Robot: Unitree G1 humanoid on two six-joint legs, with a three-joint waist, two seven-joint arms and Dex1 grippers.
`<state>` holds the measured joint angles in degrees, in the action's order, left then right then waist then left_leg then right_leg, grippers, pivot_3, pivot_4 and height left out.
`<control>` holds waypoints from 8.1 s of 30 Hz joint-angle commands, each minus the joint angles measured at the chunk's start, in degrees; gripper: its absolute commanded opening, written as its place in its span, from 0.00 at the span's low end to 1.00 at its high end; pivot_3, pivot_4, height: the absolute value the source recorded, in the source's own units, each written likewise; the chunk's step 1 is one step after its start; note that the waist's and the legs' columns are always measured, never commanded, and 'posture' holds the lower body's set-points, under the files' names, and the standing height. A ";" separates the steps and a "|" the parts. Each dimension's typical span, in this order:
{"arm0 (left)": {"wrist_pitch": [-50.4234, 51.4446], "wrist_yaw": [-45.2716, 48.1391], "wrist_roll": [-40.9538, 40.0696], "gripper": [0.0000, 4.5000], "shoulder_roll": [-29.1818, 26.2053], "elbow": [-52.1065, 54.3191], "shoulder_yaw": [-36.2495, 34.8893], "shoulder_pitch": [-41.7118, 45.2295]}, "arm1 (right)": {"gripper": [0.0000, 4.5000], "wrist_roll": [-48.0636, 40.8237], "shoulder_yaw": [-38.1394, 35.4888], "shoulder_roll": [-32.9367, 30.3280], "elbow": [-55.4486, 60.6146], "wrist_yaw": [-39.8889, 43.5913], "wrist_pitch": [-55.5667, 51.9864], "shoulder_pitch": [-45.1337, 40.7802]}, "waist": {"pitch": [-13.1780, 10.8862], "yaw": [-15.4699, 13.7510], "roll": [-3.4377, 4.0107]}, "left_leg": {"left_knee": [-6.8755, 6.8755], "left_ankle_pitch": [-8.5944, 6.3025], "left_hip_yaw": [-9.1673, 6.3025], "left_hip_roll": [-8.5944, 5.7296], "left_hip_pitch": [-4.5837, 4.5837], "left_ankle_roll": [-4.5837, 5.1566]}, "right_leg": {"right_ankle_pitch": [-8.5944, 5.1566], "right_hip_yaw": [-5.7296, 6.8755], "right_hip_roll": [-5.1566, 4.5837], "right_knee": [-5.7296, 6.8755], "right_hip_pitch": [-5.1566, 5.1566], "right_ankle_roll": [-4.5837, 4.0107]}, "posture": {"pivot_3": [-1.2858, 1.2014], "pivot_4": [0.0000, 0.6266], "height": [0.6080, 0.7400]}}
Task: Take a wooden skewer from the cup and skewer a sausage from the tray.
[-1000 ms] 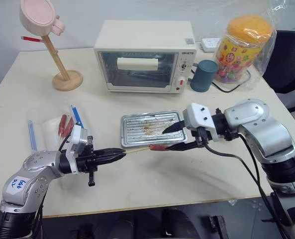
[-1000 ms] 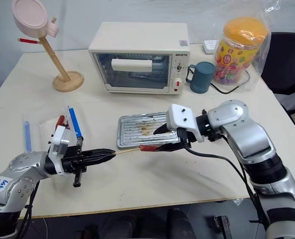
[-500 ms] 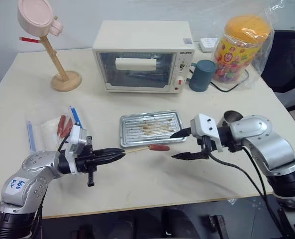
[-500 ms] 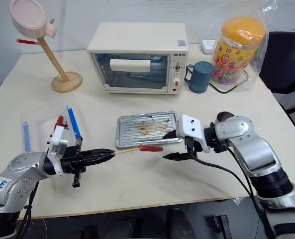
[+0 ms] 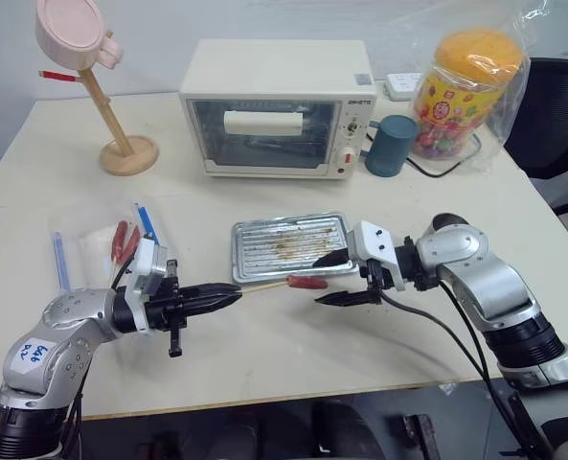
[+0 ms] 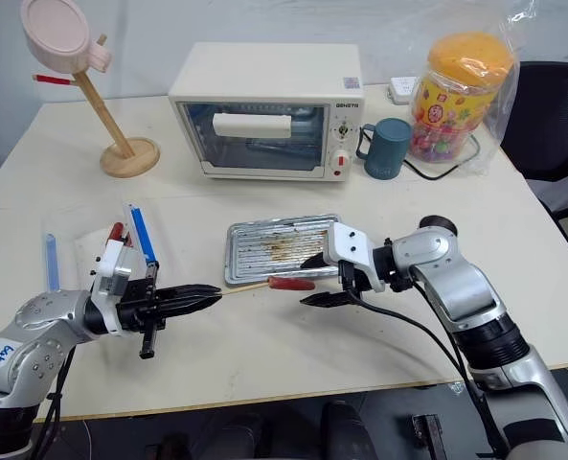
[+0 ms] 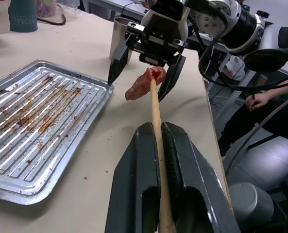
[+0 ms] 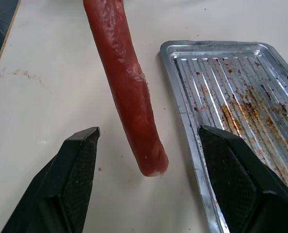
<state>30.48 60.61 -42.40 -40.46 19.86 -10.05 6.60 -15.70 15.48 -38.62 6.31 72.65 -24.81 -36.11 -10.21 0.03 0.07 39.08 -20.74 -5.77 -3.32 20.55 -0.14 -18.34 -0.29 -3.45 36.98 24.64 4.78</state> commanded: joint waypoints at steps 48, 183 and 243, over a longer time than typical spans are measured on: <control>-1.21 -0.73 -0.02 0.00 0.88 1.35 0.51 0.64 | 0.29 -1.43 -0.66 -2.48 4.75 2.96 -3.10 -3.29 | 0.00 -0.01 0.00 | 0.00 0.00 0.00 0.00 0.00 0.00 | 0.00 0.00 0.00 0.00 0.00 0.00 | 0.52 0.24 1.00; -2.29 -1.64 6.55 0.00 4.56 -1.78 10.27 5.01 | 0.08 12.01 11.18 -10.12 12.26 7.19 -11.61 -13.32 | 0.00 -0.08 0.00 | 0.00 0.00 0.00 -0.01 0.00 0.00 | 0.00 0.00 -0.01 -0.01 0.00 0.00 | 0.52 0.24 1.00; -5.16 -23.29 -8.59 0.00 13.19 9.65 -23.67 -14.35 | 1.00 -29.73 -33.77 8.93 23.98 -9.85 -2.09 20.25 | 0.01 -1.38 -0.11 | 0.01 0.00 0.02 0.02 -0.11 0.00 | 0.01 -0.02 0.00 0.03 -0.12 0.01 | 0.52 0.24 1.00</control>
<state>26.80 42.01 -48.50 -28.63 27.80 -30.00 -7.54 -41.25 -15.53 -31.61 26.84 66.14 -28.79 -17.19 -10.20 -1.35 -0.04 39.09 -20.74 -5.76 -3.30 20.43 -0.14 -18.34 -0.32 -3.44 37.02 24.50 4.79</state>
